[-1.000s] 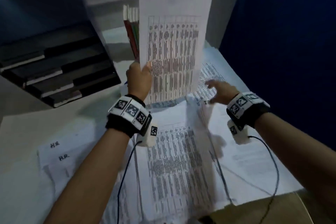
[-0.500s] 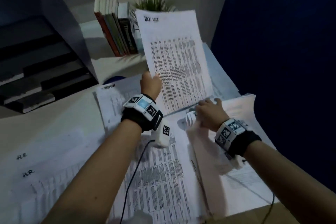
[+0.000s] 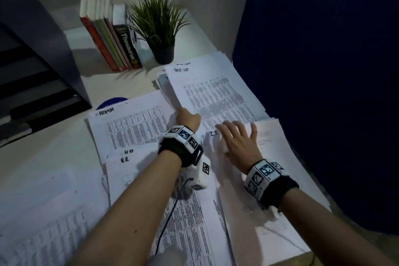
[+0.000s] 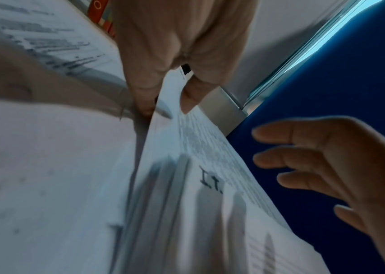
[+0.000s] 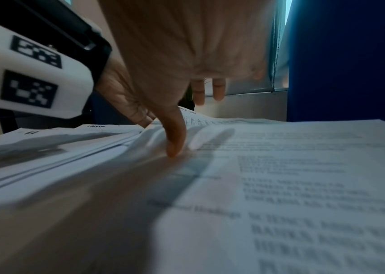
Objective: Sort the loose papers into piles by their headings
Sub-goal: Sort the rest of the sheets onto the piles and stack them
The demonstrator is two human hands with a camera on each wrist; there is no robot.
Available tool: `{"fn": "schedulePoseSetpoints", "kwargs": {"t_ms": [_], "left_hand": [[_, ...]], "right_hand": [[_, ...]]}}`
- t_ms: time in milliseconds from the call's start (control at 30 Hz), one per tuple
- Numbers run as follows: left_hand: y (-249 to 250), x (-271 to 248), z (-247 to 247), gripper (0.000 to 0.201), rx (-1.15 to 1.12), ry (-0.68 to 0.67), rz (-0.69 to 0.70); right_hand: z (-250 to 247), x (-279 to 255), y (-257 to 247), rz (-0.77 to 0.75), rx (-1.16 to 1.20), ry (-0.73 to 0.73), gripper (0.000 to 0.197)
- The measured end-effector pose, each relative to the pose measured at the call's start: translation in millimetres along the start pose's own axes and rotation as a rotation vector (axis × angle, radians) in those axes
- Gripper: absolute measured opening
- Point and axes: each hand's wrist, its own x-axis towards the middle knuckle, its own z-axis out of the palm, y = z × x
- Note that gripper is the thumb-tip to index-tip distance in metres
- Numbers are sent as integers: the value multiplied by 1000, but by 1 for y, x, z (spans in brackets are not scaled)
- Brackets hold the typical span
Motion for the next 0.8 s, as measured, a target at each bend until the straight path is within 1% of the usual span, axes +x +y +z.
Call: {"fn": "schedulePoseSetpoints", "kwargs": {"t_ms": [33,67,100,167,200,233,367,467,633,733,800], "left_hand": [[-1,1,-4,59,-4,4,7],[-2,3,-10,62,-19,7,20],[-4,4,-17,63,-44,9,45],[-12,5,-34,56,-86,31,111],[-18,5,-45,50,-96,49,140],[-25,3,-57,45,-97,72,163],[-66,-6,-111,32,-32,136,209],[-101,-17,-155,27,-23,180,196],[-181,-41,-236,22,33,281,139],[-234,-56,-273,24,75,310,75],[-269,-61,-292,25,130,280,20]], "right_hand": [[-2,3,0,7,22,-66,101],[-4,4,0,-5,40,-126,101],[-5,5,2,-25,65,-188,94],[-7,4,3,-50,107,-321,70],[-7,3,4,-64,111,-354,63],[-9,3,2,-64,113,-376,60],[-31,12,-22,-23,74,-459,55],[-48,22,-62,-68,114,-429,48],[-56,18,-170,-304,223,-402,43],[-51,0,-234,-387,301,-437,40],[-44,-15,-269,-429,313,-484,42]]}}
